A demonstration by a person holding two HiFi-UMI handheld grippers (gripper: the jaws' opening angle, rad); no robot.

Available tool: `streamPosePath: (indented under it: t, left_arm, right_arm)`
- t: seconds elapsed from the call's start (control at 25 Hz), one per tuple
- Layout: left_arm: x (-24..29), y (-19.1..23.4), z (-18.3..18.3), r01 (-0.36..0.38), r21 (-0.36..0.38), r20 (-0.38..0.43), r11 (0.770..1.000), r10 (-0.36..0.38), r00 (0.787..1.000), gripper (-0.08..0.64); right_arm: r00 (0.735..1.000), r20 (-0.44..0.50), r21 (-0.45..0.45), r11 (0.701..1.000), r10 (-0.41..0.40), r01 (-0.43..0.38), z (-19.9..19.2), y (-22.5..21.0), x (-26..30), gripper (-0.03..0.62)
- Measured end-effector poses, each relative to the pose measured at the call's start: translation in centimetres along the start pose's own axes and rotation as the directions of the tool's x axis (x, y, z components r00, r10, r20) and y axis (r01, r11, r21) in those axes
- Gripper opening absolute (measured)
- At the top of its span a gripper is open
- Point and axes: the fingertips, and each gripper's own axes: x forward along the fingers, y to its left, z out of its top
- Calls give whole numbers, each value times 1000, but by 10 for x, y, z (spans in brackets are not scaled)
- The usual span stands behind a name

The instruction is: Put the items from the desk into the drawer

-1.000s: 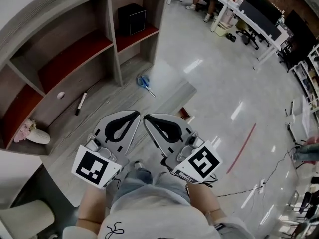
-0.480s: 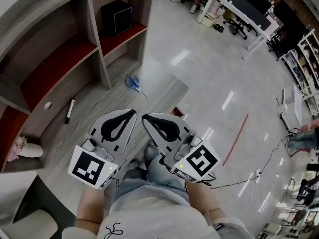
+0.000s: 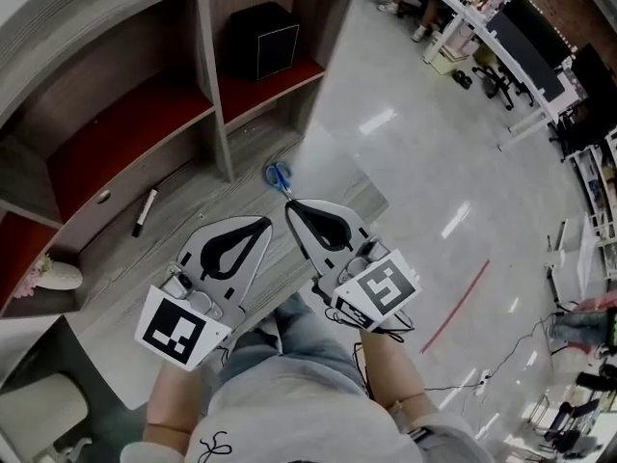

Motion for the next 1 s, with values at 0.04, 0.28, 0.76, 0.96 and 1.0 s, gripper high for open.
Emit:
streamPosePath:
  t: [0.04,0.28,0.76,0.96,1.0]
  left_arm:
    - [3,3,0,-10,2,0,1000,10,1000,11]
    - [22,21,-1,-77,22,2,997,77,997,11]
    - [28,61,-14,-233,35,-21,972,234,972,11]
    - [24,75,-20,-279,26,-27,960,279,960,11]
    - [24,77,-22,-284,22,-26,959,284,958,11]
  right_arm:
    - [1000,-12,-2,1000,7,-7,-4,-8,6,9]
    - [993,-108,-1,999,41,-42,-41,-60,44,9]
    - [913,-392,52,994,109,-96,-168,-127,117,9]
    - [861,-495,52,993,118,-106,-213,-132,132,11]
    - [851,-512,59,993,120,-105,-220,-133,135,11]
